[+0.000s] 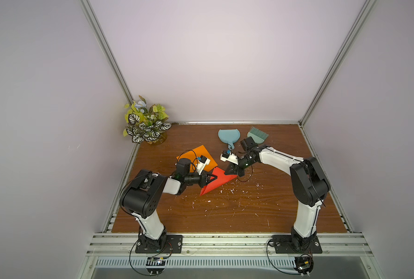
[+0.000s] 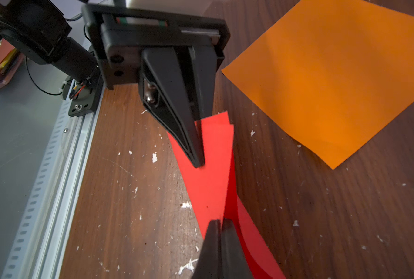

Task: Fold the square paper diagonally
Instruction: Fold the paper at the center of the board.

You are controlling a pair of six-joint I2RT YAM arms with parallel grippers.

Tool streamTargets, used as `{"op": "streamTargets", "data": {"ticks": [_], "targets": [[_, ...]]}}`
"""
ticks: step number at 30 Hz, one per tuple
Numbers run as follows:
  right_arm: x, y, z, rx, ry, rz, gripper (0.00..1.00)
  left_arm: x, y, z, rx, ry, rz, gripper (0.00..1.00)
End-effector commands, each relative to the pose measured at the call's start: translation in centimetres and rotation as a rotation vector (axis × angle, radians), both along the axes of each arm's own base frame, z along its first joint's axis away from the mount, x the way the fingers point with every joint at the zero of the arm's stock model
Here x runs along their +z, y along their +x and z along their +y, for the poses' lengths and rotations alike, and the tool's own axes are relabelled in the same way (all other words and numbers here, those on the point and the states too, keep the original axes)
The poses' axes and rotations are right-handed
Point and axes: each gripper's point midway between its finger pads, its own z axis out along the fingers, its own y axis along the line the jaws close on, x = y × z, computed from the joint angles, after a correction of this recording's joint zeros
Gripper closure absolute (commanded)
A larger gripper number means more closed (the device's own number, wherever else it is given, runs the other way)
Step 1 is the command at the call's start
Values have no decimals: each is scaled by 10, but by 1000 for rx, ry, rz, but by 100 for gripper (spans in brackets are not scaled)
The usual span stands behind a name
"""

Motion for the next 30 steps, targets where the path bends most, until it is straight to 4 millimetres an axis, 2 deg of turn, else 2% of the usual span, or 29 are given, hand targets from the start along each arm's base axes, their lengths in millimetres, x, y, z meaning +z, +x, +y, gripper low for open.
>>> {"op": "streamTargets", "data": {"ticks": [1,30], "targets": [[11,1,5,25,10,-30,100,5,3,-4,-14,-1,-32,89],[2,-5,9,49,-20,-30,100,2,2,-5,-17,10,-24,89]]}}
